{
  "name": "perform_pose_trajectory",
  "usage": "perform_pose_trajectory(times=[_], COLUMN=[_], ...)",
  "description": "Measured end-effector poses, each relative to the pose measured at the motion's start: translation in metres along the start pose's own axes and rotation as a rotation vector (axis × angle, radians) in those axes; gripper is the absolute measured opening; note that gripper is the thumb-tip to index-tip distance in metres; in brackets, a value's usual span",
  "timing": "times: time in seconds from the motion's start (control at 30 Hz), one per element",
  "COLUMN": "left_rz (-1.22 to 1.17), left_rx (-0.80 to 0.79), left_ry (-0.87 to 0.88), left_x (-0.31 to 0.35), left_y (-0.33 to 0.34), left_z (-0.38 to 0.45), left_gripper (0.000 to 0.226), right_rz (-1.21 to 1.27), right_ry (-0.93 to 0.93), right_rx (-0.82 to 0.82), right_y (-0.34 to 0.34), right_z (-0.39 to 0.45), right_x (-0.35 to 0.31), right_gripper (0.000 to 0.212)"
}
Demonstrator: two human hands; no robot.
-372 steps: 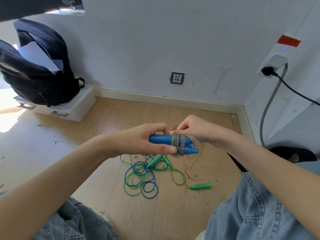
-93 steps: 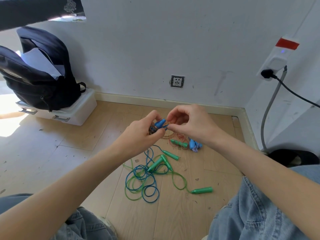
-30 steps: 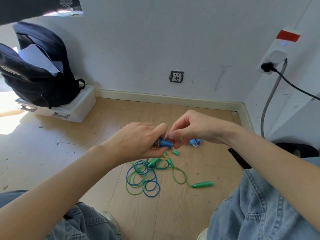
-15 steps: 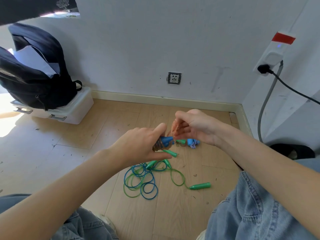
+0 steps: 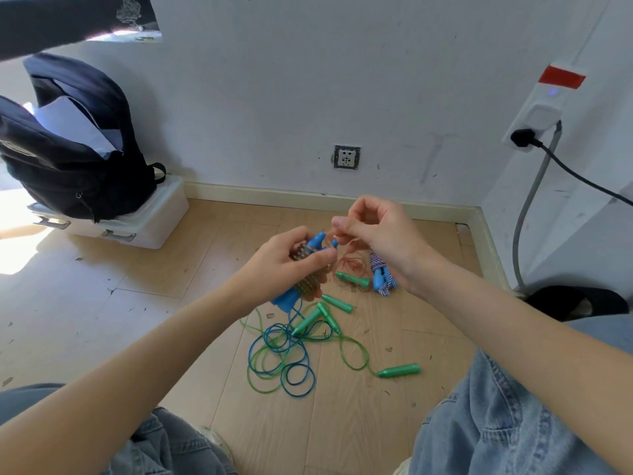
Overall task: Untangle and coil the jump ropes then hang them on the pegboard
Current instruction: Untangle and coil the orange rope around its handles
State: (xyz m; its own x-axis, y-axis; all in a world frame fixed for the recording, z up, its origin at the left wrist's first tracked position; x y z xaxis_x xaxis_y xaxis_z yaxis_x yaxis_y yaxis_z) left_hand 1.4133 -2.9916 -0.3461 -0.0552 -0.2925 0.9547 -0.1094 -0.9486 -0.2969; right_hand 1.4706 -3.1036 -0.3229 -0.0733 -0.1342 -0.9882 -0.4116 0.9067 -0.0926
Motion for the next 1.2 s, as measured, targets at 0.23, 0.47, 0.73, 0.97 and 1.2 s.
perform_pose_trajectory(times=[0.23,0.47,0.73,0.97,1.2], left_rz=[-0.212,-0.382,-0.674,-0.755,-0.700], left_rx=[0.075,-0.092,0.097,0.237,0.307], left_ry=[-0.345,-0.394,-0.429,-0.583,-0.629], left_x=[-0.051,-0.070,-0.104,-0.135,-0.197], left_y=[-0.028,0.018,0.041,0.071,0.088], left_z=[0.015,0.030,0.047,0.078,0.092], left_gripper=[0.035,0.039,0.023,0.007,0.038], right_rz=[-0.526,-0.138,-0.027,-0.201,0.463], right_ry=[-0.427,-0.046,0.092,0.098,0.613], right_rx=[0.156,0.217,0.157,0.236,0.159], right_y=[0.014,-0.035,-0.050,-0.059,-0.014], right_z=[-0.018,0.019,0.027,0.028,0.046], right_x=[-0.024,0.025,0.058,0.097,0.223], right_gripper=[0.022,0.029,0.026,0.031,0.023])
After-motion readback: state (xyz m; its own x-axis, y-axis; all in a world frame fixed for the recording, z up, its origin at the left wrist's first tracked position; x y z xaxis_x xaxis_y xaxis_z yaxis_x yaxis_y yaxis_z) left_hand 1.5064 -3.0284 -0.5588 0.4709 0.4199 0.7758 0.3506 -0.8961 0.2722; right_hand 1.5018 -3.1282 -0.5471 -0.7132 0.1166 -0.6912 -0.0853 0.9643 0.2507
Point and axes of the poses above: each hand's wrist, its own z-axis towards the middle knuckle, its own y-axis out of the palm, x = y × z, the point moved 9 cm from there along z, towards the middle knuckle, and after that the axes turned 7 degrees about y, right-handed, at the moved point
